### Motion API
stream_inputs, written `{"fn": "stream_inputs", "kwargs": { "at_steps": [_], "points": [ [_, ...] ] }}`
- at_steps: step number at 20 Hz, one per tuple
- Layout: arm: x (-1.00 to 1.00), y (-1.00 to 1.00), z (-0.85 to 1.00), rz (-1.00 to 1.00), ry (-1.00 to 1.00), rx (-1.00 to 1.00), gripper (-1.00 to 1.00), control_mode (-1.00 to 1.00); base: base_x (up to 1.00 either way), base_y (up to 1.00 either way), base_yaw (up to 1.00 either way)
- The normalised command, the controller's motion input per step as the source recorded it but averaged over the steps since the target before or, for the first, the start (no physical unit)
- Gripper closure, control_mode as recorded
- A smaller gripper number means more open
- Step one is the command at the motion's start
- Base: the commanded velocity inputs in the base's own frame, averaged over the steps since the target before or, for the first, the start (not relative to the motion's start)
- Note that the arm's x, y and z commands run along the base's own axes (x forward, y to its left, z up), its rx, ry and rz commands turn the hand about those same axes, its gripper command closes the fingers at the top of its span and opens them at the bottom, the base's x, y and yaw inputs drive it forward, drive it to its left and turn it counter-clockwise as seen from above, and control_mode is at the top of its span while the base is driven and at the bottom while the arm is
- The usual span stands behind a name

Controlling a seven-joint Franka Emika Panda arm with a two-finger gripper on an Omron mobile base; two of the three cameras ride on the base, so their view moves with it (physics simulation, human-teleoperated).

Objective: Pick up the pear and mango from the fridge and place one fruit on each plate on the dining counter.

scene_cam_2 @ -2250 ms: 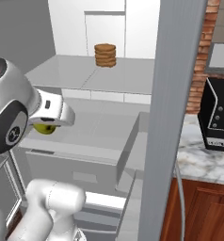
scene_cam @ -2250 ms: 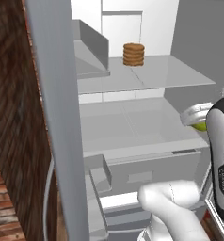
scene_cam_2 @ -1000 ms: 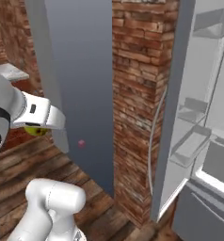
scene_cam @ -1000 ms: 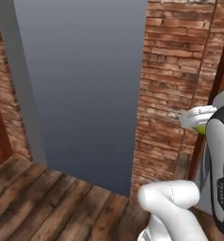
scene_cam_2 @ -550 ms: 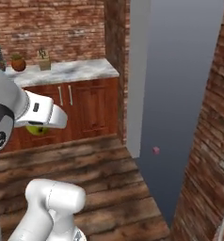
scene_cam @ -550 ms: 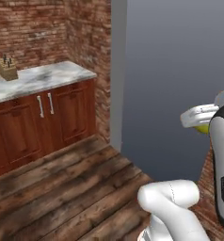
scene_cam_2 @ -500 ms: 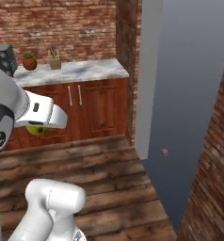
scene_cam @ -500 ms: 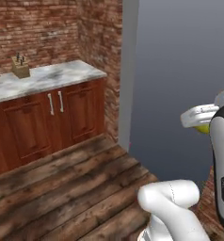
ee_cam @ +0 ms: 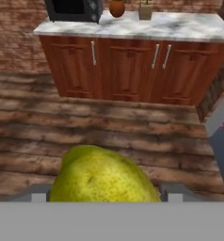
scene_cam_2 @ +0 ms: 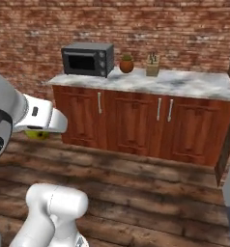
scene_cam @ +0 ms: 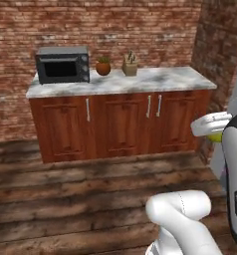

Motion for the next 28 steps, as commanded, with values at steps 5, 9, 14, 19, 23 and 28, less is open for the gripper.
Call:
{"fn": "stream_inputs", "kwargs": {
  "at_steps": [5, 9, 14, 19, 23, 28],
  "points": [
    [0.00, 0.00, 0.00, 0.00, 0.00, 0.00, 1.00, 1.00, 0.96, 0.04, 0.73],
    [0.00, 0.00, 0.00, 0.00, 0.00, 0.00, 1.00, 1.00, 1.00, 0.00, 0.59],
    [0.00, 0.00, 0.00, 0.00, 0.00, 0.00, 1.00, 1.00, 1.00, 0.00, 0.55],
    [0.00, 0.00, 0.00, 0.00, 0.00, 0.00, 1.00, 1.00, 1.00, 0.00, 0.53],
    [0.00, 0.00, 0.00, 0.00, 0.00, 0.00, 1.00, 1.00, 1.00, 0.00, 0.59],
    [0.00, 0.00, 0.00, 0.00, 0.00, 0.00, 1.00, 1.00, 1.00, -0.10, 0.64]
  ]
}}
